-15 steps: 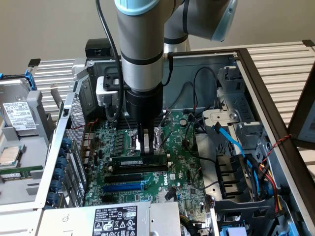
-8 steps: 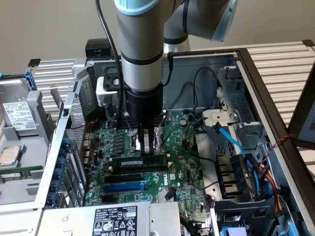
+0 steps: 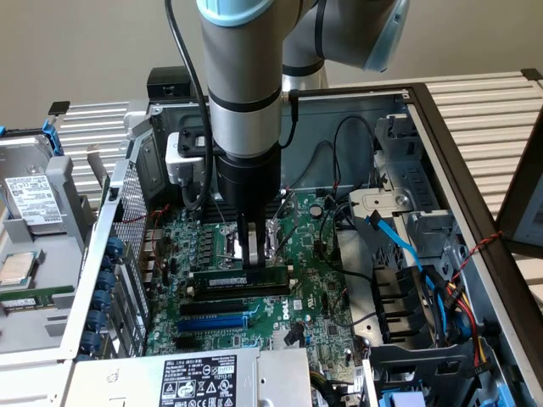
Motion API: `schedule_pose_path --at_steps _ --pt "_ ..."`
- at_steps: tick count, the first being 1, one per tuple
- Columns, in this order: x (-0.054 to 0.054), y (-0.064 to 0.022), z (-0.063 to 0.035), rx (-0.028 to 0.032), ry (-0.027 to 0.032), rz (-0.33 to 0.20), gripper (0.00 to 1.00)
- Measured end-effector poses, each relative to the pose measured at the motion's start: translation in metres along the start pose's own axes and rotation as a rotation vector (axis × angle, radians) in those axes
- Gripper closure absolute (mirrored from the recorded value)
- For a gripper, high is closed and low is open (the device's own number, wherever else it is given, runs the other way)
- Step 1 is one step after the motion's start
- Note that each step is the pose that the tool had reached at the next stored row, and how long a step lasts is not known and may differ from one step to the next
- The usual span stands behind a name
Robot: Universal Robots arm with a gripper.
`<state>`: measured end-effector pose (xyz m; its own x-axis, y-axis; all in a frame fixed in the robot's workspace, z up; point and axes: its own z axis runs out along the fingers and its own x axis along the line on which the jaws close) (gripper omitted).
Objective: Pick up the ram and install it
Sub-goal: 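Insert the ram into the slot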
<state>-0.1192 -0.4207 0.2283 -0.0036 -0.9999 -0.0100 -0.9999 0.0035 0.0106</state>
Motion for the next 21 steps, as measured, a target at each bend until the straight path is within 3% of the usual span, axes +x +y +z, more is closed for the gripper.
schedule_pose_path --at_steps 5,21 --pt "0.0 0.002 0.0013 0.0025 -0.0005 0.0 0.87" --pt "0.0 0.0021 0.0013 0.002 -0.0003 0.0 0.87"
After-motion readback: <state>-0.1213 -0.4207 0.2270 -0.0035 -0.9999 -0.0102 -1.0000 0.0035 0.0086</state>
